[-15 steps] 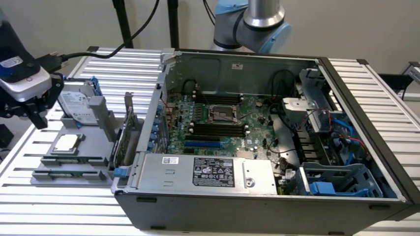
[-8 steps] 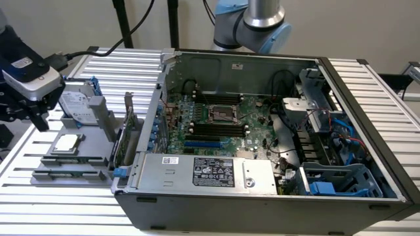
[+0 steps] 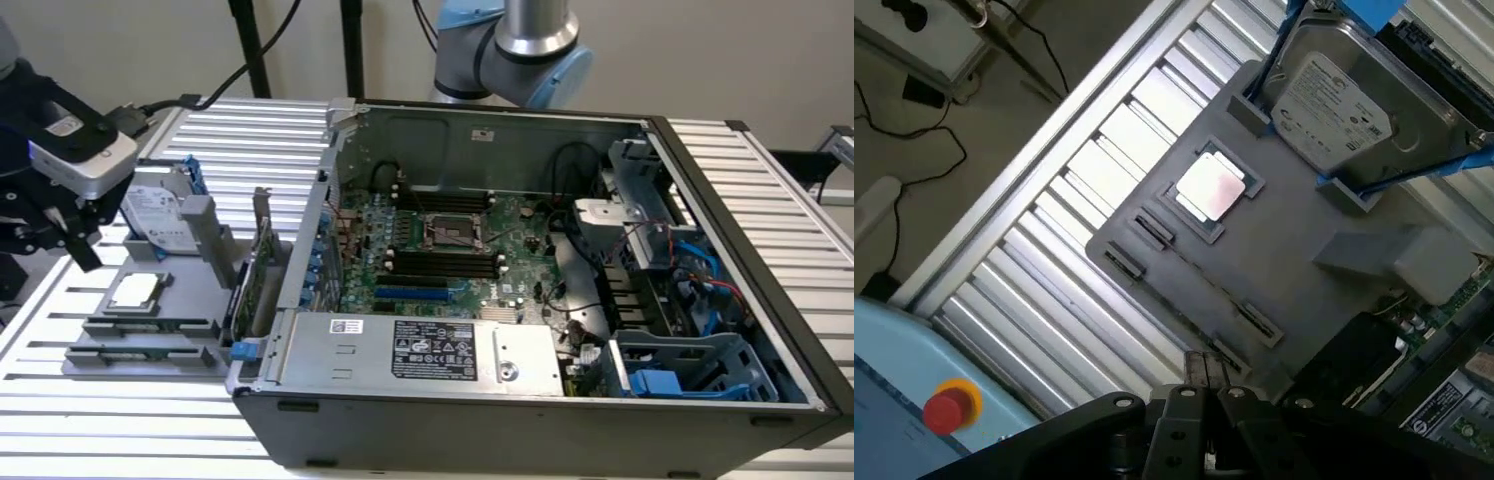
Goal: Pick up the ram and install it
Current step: 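Pick up the ram and move it above insertion slot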
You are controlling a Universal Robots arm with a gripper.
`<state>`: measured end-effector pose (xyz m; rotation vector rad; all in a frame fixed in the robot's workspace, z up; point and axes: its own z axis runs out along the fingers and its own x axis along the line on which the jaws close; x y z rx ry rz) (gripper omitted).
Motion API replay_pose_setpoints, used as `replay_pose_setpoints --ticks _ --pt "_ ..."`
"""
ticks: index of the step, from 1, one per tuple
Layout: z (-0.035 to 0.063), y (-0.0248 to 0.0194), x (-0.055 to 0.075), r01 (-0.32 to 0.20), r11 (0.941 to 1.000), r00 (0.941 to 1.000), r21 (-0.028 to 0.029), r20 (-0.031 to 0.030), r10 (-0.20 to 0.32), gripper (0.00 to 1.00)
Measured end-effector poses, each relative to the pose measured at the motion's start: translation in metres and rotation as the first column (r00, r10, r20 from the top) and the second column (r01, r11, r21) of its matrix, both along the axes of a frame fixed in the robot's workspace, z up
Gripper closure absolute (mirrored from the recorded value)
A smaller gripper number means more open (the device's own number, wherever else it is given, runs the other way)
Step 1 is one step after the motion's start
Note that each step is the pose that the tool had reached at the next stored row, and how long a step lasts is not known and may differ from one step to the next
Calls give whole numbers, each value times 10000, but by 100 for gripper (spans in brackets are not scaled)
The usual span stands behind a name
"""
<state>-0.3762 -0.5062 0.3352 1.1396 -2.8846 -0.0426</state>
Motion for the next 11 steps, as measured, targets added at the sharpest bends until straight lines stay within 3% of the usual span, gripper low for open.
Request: replay_pose_setpoints --ticks 6,11 --pt "-24 0 0 -1087 9941 9941 0 0 1087 89" --pt "-42 0 0 -1991 9800 9800 0 0 1991 89"
